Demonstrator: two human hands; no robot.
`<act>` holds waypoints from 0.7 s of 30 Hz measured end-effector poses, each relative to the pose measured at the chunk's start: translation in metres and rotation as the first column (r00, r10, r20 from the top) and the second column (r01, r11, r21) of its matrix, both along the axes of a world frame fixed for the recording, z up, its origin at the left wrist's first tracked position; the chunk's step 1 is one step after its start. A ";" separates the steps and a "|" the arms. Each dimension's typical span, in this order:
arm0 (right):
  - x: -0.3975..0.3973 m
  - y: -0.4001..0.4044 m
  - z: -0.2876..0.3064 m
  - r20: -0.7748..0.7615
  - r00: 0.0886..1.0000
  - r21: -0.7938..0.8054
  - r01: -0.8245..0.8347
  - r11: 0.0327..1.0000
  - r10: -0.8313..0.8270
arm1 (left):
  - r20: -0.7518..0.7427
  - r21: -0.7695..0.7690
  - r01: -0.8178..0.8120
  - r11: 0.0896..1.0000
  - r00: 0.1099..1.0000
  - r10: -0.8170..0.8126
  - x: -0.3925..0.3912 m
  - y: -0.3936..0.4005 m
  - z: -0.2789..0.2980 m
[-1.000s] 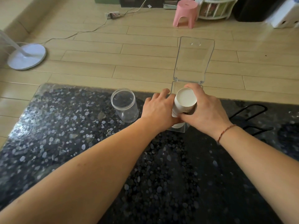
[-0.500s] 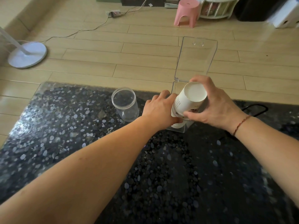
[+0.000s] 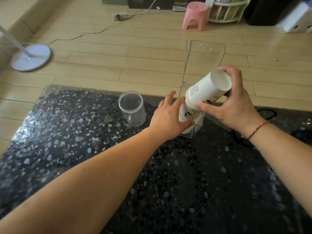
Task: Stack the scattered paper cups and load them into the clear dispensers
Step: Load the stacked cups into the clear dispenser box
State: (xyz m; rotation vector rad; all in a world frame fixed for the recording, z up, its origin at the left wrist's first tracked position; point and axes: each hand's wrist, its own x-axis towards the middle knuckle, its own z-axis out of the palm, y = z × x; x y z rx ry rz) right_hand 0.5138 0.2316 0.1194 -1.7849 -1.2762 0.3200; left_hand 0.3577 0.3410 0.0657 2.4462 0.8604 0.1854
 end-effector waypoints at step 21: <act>0.003 -0.041 0.007 -0.119 0.958 0.117 0.276 0.954 -0.262 | 0.306 -0.135 -0.172 0.976 0.929 0.207 0.020 -0.008 0.025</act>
